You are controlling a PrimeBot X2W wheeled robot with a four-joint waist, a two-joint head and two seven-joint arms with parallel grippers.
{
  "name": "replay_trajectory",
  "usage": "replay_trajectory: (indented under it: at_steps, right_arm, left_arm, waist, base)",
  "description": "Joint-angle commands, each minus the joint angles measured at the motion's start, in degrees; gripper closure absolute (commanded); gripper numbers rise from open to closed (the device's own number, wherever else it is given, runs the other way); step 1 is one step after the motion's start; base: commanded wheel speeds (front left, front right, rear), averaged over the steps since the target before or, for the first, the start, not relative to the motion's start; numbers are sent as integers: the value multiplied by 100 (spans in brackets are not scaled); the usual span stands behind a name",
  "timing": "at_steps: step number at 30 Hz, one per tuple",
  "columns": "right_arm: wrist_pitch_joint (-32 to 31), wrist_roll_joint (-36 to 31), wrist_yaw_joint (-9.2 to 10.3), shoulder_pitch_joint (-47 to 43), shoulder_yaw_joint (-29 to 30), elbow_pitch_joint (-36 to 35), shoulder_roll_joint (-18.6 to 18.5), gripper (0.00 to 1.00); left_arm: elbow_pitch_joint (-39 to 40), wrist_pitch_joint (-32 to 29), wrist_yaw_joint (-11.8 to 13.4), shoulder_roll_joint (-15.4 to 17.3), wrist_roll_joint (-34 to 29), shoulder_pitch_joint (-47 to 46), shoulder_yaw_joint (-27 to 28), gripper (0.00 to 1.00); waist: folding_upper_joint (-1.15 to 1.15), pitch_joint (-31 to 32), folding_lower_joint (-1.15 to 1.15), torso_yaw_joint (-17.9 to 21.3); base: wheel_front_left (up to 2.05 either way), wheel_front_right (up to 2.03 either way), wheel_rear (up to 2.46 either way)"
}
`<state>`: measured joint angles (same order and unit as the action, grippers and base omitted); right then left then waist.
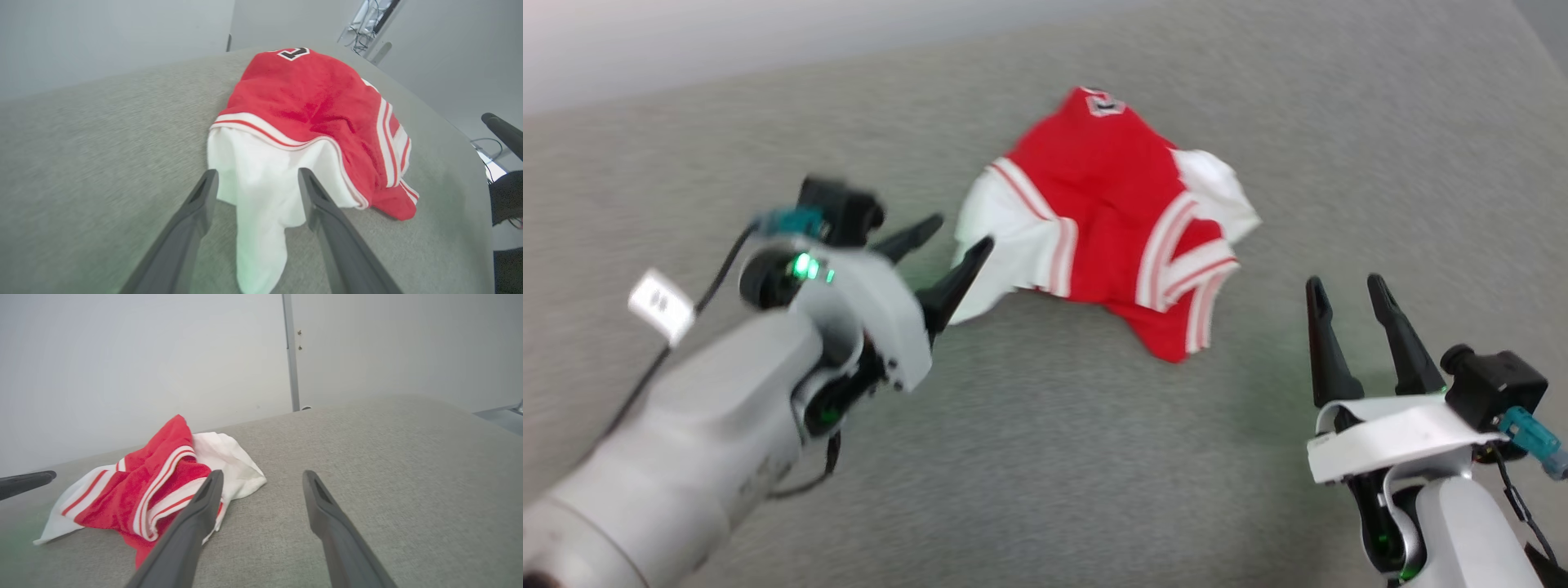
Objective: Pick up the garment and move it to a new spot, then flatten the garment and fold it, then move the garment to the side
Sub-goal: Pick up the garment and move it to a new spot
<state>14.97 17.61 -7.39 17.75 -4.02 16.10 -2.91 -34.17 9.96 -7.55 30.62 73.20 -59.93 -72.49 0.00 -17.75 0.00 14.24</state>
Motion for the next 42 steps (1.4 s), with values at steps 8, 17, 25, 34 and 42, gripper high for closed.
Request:
replay_trajectory:
  at_steps: [8, 17, 25, 34, 42]
  right_arm:
    - [27, -412, -20, -334, 256, 233, -5, 0]
    - [-52, -507, -20, -735, 470, 296, -118, 0]
    - [-235, -554, -20, -1081, 737, 83, -314, 0]
    - [-385, -591, -20, -1081, 1031, -349, -459, 0]
    - [-479, -609, -20, -1025, 1020, -618, -422, 0]
  left_arm:
    - [-293, 518, 16, 0, 334, 1177, 599, 0]
    - [-385, 515, 16, -86, -627, 2919, 2990, 0]
    - [246, 516, 227, -211, -2012, 4332, 4914, 0]
    - [1744, 517, 381, -797, -4038, 5470, 6578, 0]
    - [2403, 516, 193, -1284, -4894, 5848, 7288, 0]
  waist:
    - [0, 892, 0, -1447]
    - [0, 1209, 0, -2007]
    - [0, 1381, 0, -2068]
    - [0, 1381, 0, -1943]
    - [0, 1366, 0, -1845]
  base:
    - [0, 0, 0]
    - [0, 0, 0]
    - [0, 0, 0]
    - [0, 0, 0]
    - [0, 0, 0]
